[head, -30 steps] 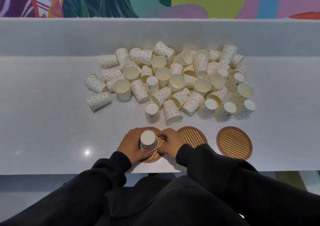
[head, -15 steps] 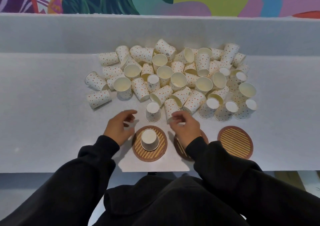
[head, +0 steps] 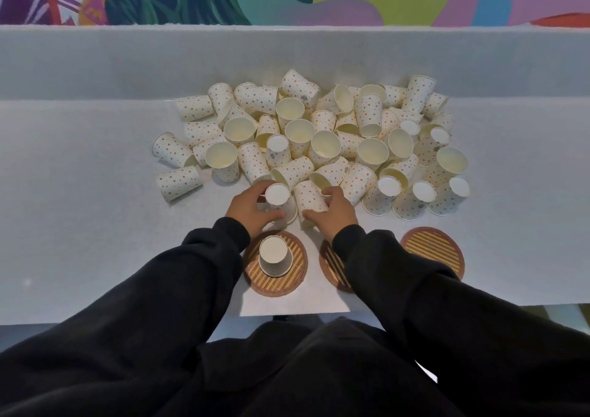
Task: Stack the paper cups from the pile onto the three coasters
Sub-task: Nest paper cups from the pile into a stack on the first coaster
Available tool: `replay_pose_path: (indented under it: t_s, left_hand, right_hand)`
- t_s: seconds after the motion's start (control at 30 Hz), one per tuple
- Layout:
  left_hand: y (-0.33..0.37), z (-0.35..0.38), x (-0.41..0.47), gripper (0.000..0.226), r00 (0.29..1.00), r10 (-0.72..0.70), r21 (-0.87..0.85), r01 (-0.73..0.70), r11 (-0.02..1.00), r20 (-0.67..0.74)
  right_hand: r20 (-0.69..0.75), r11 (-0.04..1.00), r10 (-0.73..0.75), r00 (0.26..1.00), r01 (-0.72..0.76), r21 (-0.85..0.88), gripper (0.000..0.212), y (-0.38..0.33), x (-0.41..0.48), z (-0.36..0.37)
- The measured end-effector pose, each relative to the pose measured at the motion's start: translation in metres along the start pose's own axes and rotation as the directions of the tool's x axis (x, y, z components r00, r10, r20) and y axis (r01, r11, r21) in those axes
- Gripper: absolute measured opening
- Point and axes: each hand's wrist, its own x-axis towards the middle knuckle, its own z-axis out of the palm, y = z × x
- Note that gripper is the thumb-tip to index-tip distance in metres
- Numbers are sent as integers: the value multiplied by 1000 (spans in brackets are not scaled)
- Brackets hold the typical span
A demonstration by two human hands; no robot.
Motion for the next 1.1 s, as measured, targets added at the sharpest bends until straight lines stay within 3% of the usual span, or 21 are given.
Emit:
replay_pose_path:
  t_s: [0.13,0.3,0.53,0.8,1.1]
  left_hand:
    - [14,-25,-19,58,997,28,-89,-34,995,-68]
    - [41,-53,-70,56,968,193,-87,-208,974,-159]
    - [30,-35,-110,61,962,272,78,-270,960,-7]
    - [-4,-2,-101,62,987,154,142,-159,977,43]
    - [-34,17,-98,76,995,55,165,-69,984,85]
  right_hand:
    - [84,987,-25,996,11,160,81,-1,-7,-12]
    - [125,930,-92,988,40,365,79,-3,-21,-25]
    - [176,833,-188,966,62,550,82,-3,-41,-29]
    - [82,831,-268,960,187,523,87,2,-47,-21]
    - [123,854,-375,919,291,432,79,8,-64,-8]
